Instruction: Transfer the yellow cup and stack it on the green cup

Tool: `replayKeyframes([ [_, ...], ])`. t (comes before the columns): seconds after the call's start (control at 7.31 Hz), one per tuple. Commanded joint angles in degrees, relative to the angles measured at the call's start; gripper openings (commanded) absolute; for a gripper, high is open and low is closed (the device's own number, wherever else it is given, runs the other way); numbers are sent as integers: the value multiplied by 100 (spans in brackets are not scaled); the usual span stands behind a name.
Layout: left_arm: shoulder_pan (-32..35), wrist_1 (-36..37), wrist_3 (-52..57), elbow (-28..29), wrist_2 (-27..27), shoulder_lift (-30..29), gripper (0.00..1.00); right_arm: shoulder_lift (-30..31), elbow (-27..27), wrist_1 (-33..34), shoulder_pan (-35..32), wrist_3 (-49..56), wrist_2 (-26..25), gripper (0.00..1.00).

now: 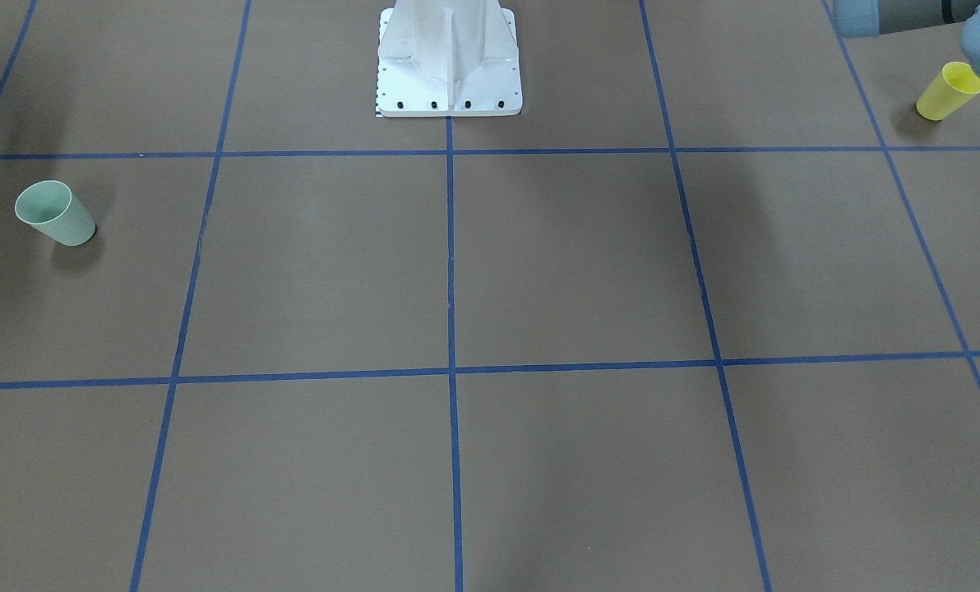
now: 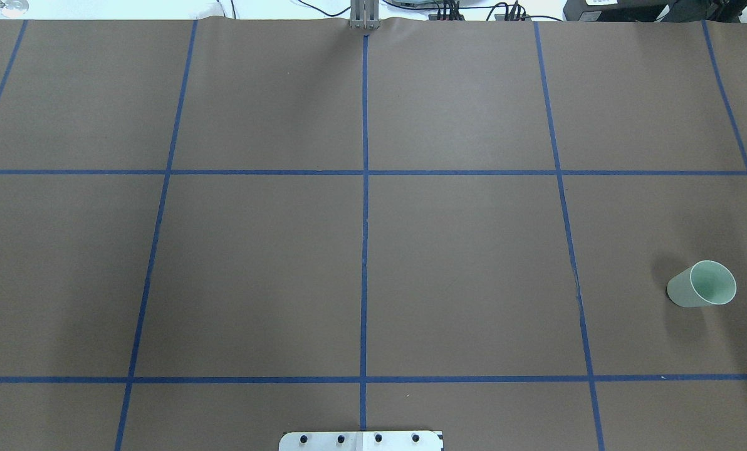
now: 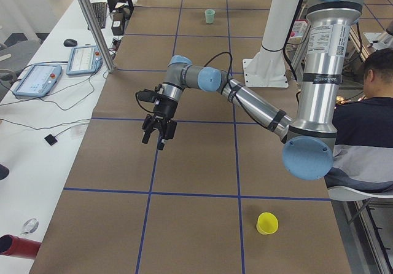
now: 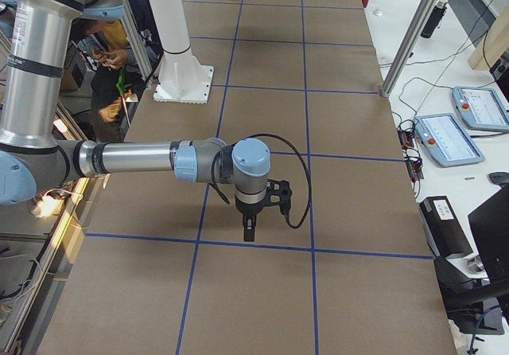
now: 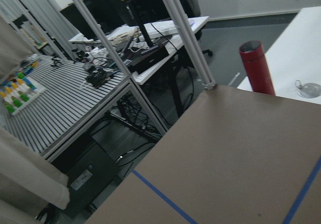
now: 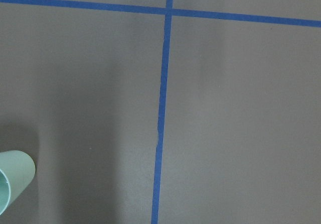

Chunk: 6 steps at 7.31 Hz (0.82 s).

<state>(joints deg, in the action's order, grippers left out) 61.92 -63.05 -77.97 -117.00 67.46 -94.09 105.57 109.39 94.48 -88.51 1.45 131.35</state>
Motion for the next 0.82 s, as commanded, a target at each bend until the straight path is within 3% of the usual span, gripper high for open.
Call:
replayKeyframes([
  [0.0, -224, 1325, -1356, 46, -390, 40, 100, 130, 12, 0, -9, -5, 118, 100],
  [0.14, -311, 1801, -1849, 72, -392, 48, 100, 183, 21, 0, -26, -5, 119, 100],
  [0.41, -661, 2505, -3043, 736, -209, -13, 100, 253, 12, 0, -44, -13, 119, 100],
  [0.68, -900, 3322, -3915, 1160, 405, -57, 100, 271, 30, -9, -105, -5, 110, 100],
])
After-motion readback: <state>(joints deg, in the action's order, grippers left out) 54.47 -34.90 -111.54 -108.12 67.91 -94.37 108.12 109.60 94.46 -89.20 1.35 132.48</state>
